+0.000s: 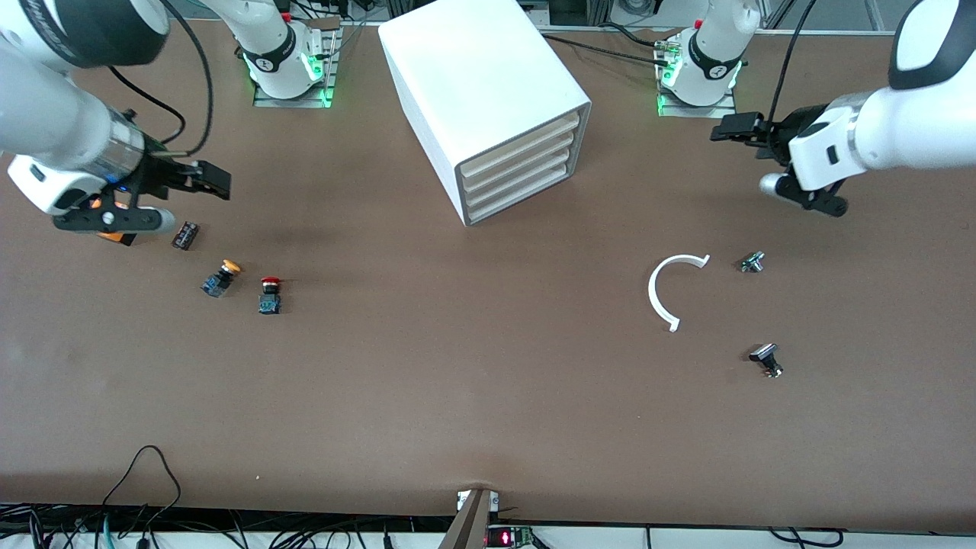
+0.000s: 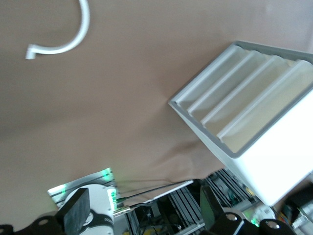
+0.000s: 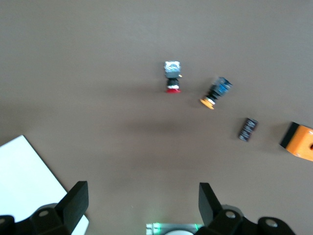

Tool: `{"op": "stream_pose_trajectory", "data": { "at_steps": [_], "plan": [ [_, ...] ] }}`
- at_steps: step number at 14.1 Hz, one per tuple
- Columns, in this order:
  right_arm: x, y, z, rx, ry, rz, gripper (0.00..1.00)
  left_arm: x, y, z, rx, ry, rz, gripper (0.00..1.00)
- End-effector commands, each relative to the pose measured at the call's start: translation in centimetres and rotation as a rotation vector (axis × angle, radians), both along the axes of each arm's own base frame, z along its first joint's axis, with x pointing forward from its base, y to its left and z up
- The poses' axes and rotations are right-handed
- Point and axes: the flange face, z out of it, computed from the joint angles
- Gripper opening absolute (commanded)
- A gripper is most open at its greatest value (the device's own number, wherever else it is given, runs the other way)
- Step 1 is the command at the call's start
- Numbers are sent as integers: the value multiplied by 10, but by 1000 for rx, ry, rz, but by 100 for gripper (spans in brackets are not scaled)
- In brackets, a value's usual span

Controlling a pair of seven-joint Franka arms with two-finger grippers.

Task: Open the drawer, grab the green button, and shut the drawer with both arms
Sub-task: 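Reach the left gripper to the drawer handle while the right gripper approaches the cabinet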

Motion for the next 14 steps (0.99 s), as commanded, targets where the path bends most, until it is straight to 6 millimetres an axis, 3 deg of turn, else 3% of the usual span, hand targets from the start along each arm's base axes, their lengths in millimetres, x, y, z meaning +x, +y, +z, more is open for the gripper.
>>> {"op": "stream_pose_trajectory", "data": {
  "at_steps": [1,2,4,5,8,9,13,14],
  "plan": [
    [12,22,-15,24,-21,-37,100,32,12,-74,-314,63,-55,99],
    [16,33,-23,25,-32,-47,100,39,13,-103,-433,56,-86,99],
    [25,59,-47,23,-48,-83,100,46,10,-134,-519,0,-77,98],
    [27,74,-56,21,-54,-112,100,43,7,-149,-555,-9,-41,98],
    [26,116,-75,5,-74,-171,100,14,-11,-219,-726,-73,14,97],
    [24,130,-79,3,-78,-187,100,7,-31,-235,-756,-73,-4,96],
    [23,139,-89,2,-65,-246,100,-23,-74,-282,-773,-100,18,88],
    [22,151,-92,9,-78,-240,100,-34,-93,-297,-803,-114,42,88]
  ]
}}
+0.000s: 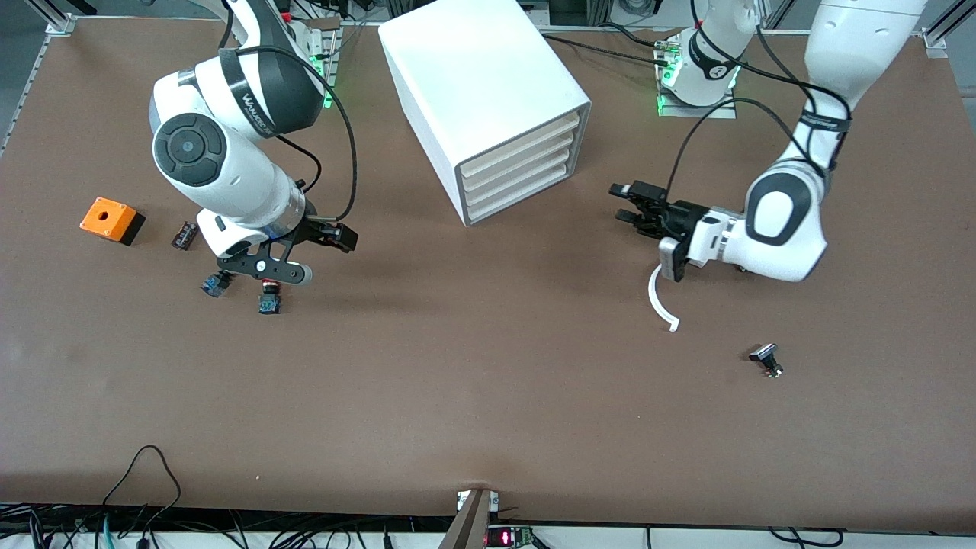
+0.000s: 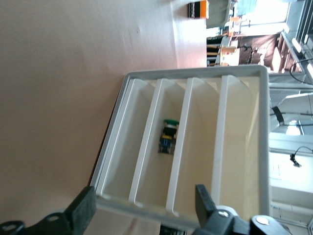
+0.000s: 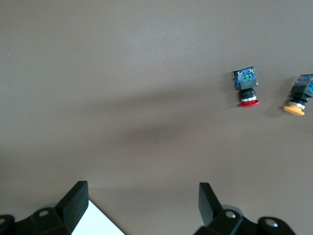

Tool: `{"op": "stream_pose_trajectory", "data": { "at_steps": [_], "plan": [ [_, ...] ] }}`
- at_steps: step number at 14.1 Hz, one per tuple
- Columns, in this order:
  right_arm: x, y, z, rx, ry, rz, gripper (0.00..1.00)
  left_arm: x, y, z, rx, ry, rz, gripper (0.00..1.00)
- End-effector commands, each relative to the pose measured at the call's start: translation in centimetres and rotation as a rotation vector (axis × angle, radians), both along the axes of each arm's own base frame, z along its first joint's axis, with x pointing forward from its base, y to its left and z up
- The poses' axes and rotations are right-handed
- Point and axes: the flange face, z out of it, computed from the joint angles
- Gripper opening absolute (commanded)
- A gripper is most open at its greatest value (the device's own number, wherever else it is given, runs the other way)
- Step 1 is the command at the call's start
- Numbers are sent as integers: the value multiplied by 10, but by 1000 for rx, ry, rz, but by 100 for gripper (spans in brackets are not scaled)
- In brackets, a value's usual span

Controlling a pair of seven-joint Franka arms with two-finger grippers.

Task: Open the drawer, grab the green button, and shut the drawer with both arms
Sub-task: 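Reach the left gripper to the drawer handle while the right gripper approaches the cabinet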

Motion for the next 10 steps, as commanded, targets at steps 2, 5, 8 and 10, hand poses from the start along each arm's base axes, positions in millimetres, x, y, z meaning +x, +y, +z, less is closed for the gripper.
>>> {"op": "stream_pose_trajectory", "data": {
  "at_steps": [2,5,8,10],
  "plan": [
    [2,22,-3,15,-25,-48,100,-28,-33,-45,-94,-21,63,86],
    [-6,53,-7,16,-25,-23,100,-59,-49,-62,-163,-3,77,80],
    [-16,86,-6,14,-33,-55,100,-85,-66,-96,-238,-7,63,73],
    [-11,101,-5,22,-43,-81,100,-98,-65,-115,-267,-11,71,72]
  ]
}}
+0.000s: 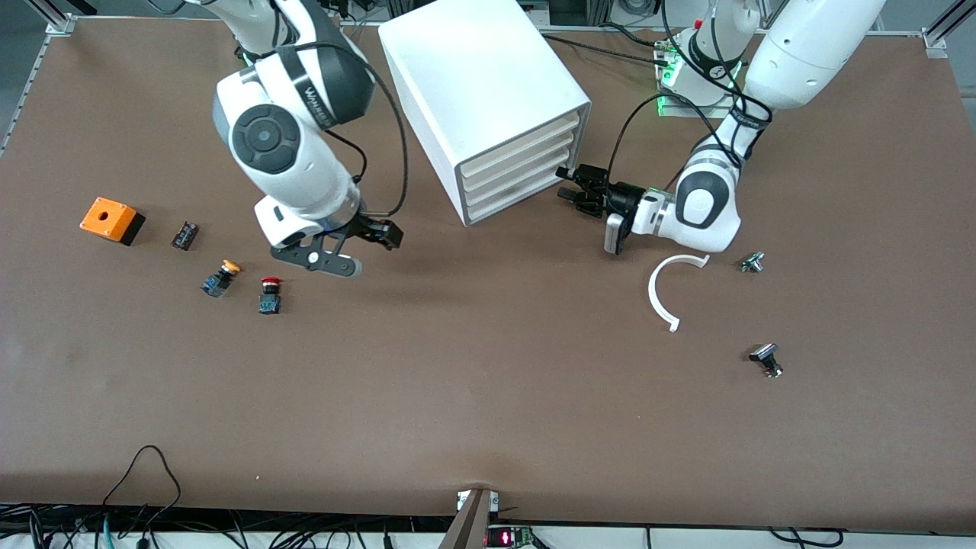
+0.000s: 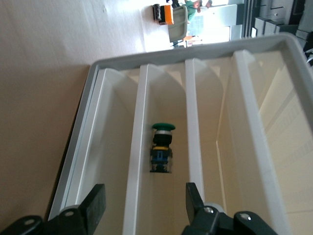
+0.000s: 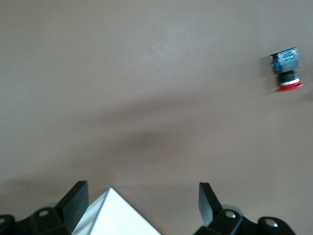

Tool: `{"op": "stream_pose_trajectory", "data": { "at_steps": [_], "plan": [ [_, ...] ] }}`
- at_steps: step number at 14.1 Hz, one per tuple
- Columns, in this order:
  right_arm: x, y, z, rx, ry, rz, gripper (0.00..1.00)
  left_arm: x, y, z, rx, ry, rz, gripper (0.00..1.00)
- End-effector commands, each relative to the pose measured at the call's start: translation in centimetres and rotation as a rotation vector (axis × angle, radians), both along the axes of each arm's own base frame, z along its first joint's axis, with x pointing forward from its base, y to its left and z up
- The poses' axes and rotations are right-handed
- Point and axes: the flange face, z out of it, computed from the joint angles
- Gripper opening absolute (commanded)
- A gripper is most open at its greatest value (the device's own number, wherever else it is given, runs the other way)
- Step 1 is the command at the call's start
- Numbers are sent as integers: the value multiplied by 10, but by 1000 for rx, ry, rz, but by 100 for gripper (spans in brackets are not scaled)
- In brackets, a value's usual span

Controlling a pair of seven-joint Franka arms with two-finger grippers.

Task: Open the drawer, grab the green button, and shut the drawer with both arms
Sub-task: 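Reach the left gripper to the drawer handle while the right gripper approaches the cabinet, then grip the drawer handle with the left gripper and pull the drawer open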

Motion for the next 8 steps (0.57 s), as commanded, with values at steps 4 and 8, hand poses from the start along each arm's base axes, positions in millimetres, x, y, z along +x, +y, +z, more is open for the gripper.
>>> {"op": "stream_pose_trajectory", "data": {
  "at_steps": [4,8],
  "plan": [
    [12,33,4,18,-12,-53,100,-29,-15,-27,-65,-2,27,58],
    [12,34,5,18,-13,-70,100,-43,-28,-36,-68,34,24,28]
  ]
}}
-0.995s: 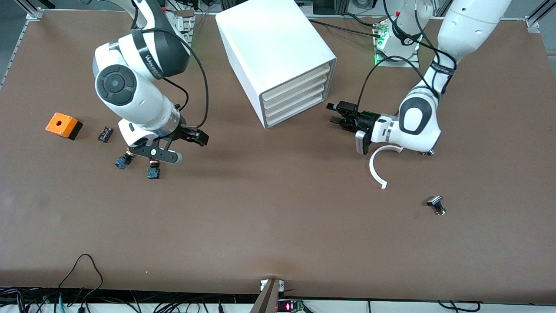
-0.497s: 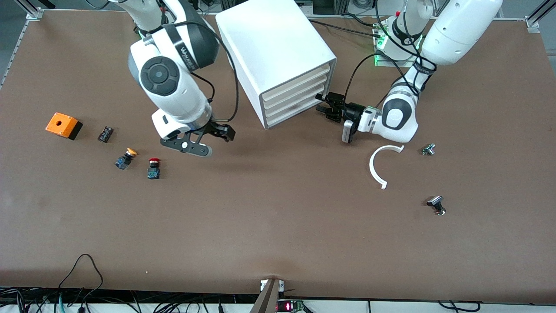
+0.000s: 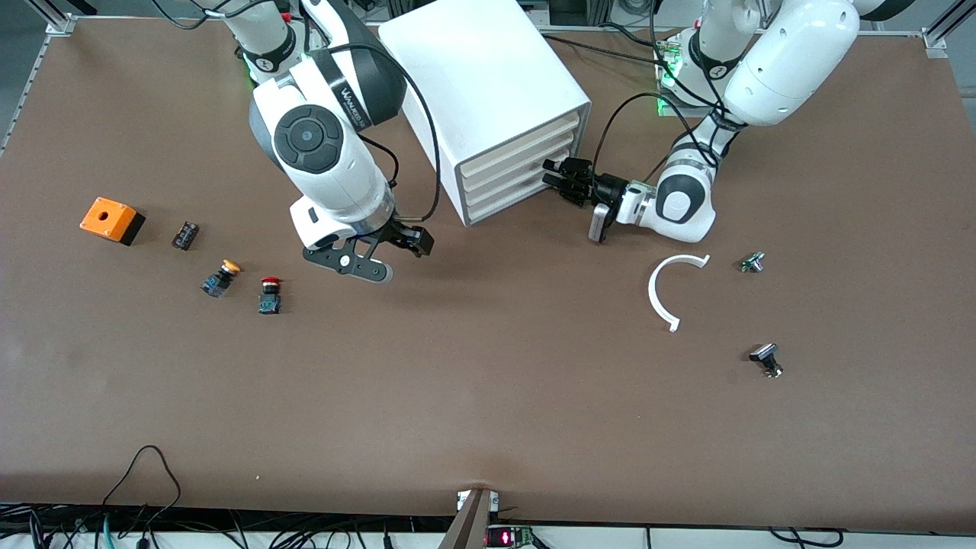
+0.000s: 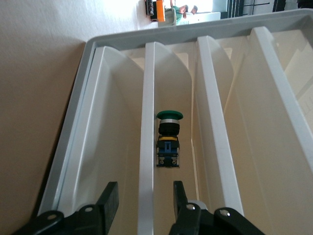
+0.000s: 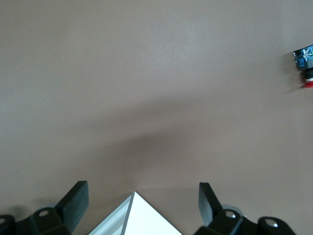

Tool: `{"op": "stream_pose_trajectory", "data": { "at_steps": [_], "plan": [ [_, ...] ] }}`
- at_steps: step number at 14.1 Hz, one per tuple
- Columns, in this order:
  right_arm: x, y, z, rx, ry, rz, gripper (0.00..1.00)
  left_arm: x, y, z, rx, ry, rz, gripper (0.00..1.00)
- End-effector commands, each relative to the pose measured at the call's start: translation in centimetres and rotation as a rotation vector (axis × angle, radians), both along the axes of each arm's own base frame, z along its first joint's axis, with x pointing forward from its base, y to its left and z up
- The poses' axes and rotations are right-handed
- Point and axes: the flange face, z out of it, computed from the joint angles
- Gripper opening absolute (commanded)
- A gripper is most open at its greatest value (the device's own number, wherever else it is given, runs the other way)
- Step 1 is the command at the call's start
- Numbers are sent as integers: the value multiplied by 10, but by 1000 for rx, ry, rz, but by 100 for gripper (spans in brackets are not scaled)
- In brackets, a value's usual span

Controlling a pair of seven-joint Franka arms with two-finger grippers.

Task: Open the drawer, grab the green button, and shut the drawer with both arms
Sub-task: 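Grip the drawer handle with the left gripper and pull the drawer open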

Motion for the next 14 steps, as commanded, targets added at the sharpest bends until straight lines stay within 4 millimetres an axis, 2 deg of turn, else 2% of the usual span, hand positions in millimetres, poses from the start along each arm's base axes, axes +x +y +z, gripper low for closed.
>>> {"op": "stream_pose_trajectory", "data": {
  "at_steps": [1,2,5,7,10,14],
  "plan": [
    [2,4,6,3,5,-29,100,-7,-7,-3,-12,-11,13,7],
    [1,5,5,1,5,-27,100,-6,-7,-3,-11,-13,13,0],
    [2,5,5,0,5,-30,100,-4,-6,-2,-5,-2,18,0],
    [1,6,5,1,4,-30,100,5,-1,1,5,2,30,0],
    [-1,17,2,6,-5,-48,100,35,12,8,30,2,67,0],
    [5,53,4,27,-31,-103,100,88,46,22,129,-1,49,0]
  ]
}}
